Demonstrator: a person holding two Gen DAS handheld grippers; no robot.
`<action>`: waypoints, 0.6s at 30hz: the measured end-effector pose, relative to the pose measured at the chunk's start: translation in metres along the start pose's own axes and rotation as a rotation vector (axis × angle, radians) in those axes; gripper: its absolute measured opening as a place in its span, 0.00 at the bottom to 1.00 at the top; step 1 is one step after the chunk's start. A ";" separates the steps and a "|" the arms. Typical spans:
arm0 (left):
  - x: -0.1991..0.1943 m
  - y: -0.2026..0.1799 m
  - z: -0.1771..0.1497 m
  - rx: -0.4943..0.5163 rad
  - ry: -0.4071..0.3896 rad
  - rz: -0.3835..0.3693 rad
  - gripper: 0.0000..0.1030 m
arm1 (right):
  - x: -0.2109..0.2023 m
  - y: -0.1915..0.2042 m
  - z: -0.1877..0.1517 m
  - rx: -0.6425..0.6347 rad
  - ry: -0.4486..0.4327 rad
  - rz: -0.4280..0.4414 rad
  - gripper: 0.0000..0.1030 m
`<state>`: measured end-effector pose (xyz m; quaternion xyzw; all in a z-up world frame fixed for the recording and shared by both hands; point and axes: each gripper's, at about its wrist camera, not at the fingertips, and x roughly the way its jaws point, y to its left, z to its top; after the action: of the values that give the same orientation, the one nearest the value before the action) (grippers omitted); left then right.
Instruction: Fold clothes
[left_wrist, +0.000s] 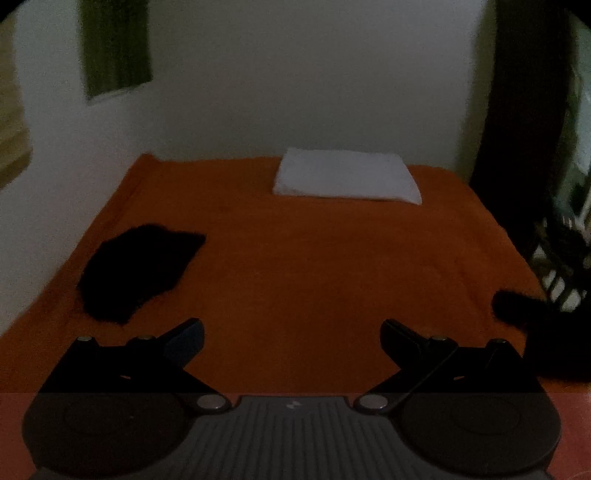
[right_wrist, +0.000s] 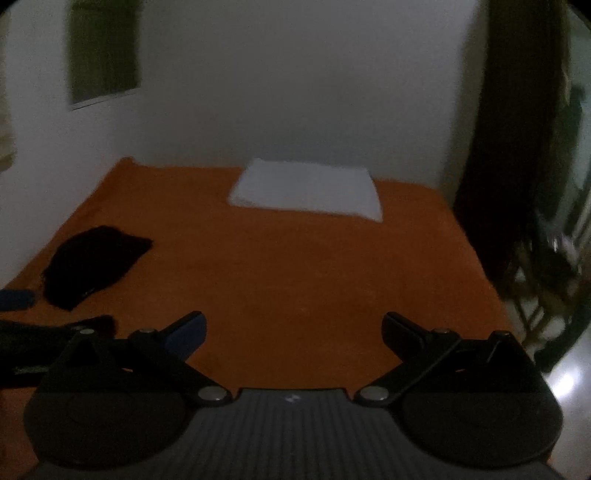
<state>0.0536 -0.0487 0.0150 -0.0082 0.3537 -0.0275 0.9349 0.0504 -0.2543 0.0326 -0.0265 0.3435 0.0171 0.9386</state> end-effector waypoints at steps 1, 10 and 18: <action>-0.003 0.008 -0.006 -0.033 0.005 0.014 1.00 | -0.015 0.009 -0.002 -0.015 0.005 -0.010 1.00; -0.008 0.049 -0.034 -0.097 0.020 0.047 1.00 | -0.033 0.024 -0.031 0.091 0.064 0.149 1.00; -0.019 0.025 -0.030 0.069 -0.120 -0.003 1.00 | -0.033 -0.016 -0.036 0.332 0.071 0.187 1.00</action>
<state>0.0203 -0.0222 0.0044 0.0220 0.2960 -0.0408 0.9541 0.0028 -0.2732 0.0274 0.1601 0.3752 0.0464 0.9118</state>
